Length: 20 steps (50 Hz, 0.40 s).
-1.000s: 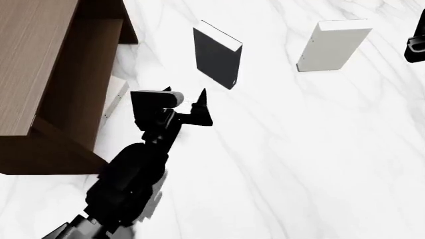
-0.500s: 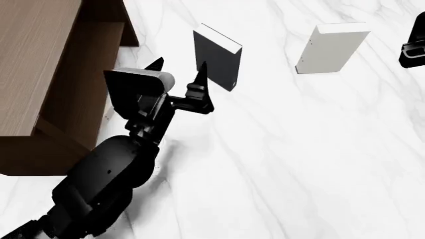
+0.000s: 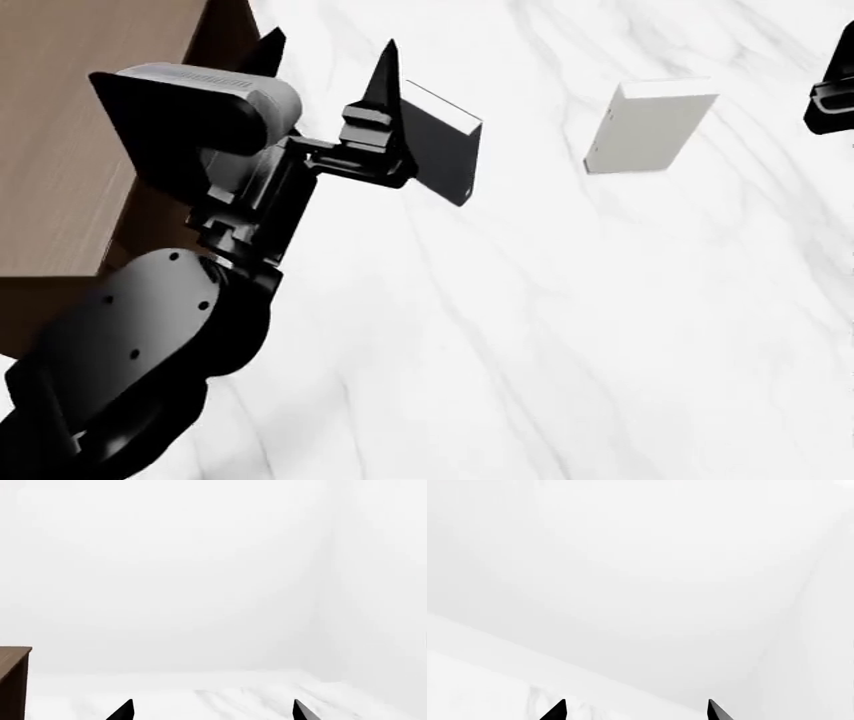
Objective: Pick up the book on the right and place it under the cabinet shelf.
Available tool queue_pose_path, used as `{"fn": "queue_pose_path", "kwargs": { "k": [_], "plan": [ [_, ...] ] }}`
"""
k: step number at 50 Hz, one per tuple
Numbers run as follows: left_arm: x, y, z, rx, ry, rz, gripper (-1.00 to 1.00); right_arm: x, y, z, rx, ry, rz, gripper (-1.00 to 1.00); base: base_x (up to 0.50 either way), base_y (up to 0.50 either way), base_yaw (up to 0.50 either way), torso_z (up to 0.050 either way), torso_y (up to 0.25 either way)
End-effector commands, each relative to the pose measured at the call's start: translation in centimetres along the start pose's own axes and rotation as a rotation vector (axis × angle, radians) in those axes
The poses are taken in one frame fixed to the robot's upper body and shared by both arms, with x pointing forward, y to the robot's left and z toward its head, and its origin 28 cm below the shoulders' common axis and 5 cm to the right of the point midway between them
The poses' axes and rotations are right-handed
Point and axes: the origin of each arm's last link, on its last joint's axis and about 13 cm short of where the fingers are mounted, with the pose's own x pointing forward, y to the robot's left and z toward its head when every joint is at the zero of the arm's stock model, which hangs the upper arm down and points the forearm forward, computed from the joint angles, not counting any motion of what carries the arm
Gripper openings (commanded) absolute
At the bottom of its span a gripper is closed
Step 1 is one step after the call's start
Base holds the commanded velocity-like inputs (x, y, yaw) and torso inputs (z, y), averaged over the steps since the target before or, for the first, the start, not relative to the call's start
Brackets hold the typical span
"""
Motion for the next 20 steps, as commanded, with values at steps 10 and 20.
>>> {"fn": "queue_pose_path", "kwargs": {
  "k": [10,20],
  "plan": [
    [-0.6,0.2,2.6,0.038,-0.065,0.016,1.0,-0.7,0.4,0.6,0.024,-0.019,0.012,1.0,0.0,0.0,0.0,0.0,0.084],
    [-0.7,0.9,3.4,0.059,-0.082,0.043,1.0,-1.4,0.8,0.4,0.041,-0.027,0.027,1.0,0.0,0.0,0.0,0.0,0.079]
  ]
}}
